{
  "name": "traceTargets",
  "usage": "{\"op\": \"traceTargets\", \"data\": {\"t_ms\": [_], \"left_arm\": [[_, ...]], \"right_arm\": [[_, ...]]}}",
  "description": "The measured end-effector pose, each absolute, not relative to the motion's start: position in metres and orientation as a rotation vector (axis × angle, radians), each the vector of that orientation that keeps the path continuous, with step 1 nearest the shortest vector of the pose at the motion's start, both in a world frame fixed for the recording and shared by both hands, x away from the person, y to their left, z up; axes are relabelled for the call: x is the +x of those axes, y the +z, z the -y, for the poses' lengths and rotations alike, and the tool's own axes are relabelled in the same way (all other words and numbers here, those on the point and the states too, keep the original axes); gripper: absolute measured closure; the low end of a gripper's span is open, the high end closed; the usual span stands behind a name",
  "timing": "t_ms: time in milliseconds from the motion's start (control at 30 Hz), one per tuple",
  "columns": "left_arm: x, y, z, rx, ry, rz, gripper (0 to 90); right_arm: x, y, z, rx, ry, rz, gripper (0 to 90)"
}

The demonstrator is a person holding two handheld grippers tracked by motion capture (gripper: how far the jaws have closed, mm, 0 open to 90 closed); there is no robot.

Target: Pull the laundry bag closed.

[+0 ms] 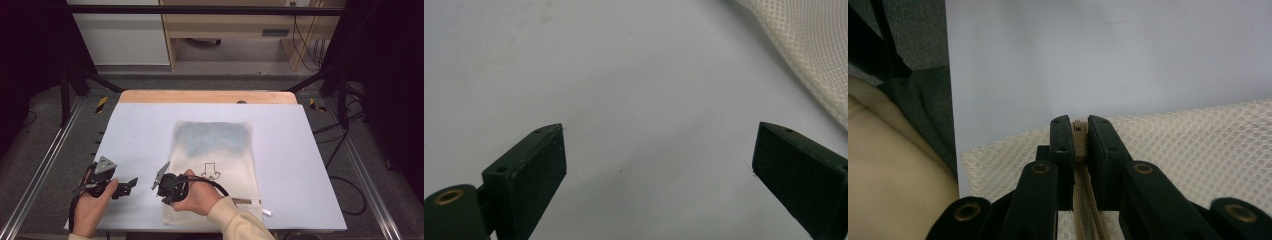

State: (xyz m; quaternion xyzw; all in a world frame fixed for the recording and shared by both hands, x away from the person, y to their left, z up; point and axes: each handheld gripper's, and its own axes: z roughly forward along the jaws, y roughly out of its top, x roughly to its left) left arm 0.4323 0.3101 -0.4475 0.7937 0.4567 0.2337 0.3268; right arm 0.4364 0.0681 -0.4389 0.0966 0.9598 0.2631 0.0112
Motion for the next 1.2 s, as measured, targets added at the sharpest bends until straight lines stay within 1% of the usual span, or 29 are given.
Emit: {"op": "traceTargets", "data": {"t_ms": [200, 333, 400, 433, 500, 733, 900, 1000, 1100, 1200], "left_arm": [[0.418, -0.444, -0.307, 2.035, 0.593, -1.167, 6.4], [0.412, -0.443, -0.303, 2.035, 0.582, -1.164, 6.3], [0.410, -0.443, -0.300, 2.036, 0.578, -1.162, 6.3], [0.408, -0.444, -0.297, 2.043, 0.552, -1.155, 6.4], [0.408, -0.445, -0.295, 2.072, 0.557, -1.159, 6.4], [0.404, -0.440, -0.290, 2.049, 0.533, -1.156, 5.7], [0.396, -0.440, -0.278, 2.075, 0.493, -1.118, 5.1], [0.391, -0.436, -0.269, 2.105, 0.507, -1.071, 5.2], [0.384, -0.432, -0.260, 2.124, 0.491, -1.018, 5.5], [0.382, -0.431, -0.258, 2.131, 0.486, -1.007, 5.9]], "right_arm": [[0.437, -0.426, -0.058, 0.278, 0.911, -2.980, 81.9], [0.441, -0.421, -0.053, 0.284, 0.962, -2.963, 81.9], [0.441, -0.421, -0.053, 0.287, 0.972, -2.961, 81.9], [0.441, -0.420, -0.051, 0.268, 0.961, -2.970, 81.9], [0.442, -0.419, -0.048, 0.268, 0.977, -2.969, 81.9], [0.443, -0.422, -0.046, 0.274, 1.005, -2.957, 81.9], [0.443, -0.424, -0.046, 0.281, 1.008, -2.942, 81.8], [0.442, -0.425, -0.047, 0.262, 0.999, -2.926, 81.9], [0.441, -0.426, -0.049, 0.268, 0.981, -2.919, 81.9], [0.441, -0.428, -0.050, 0.270, 0.991, -2.917, 81.9]]}}
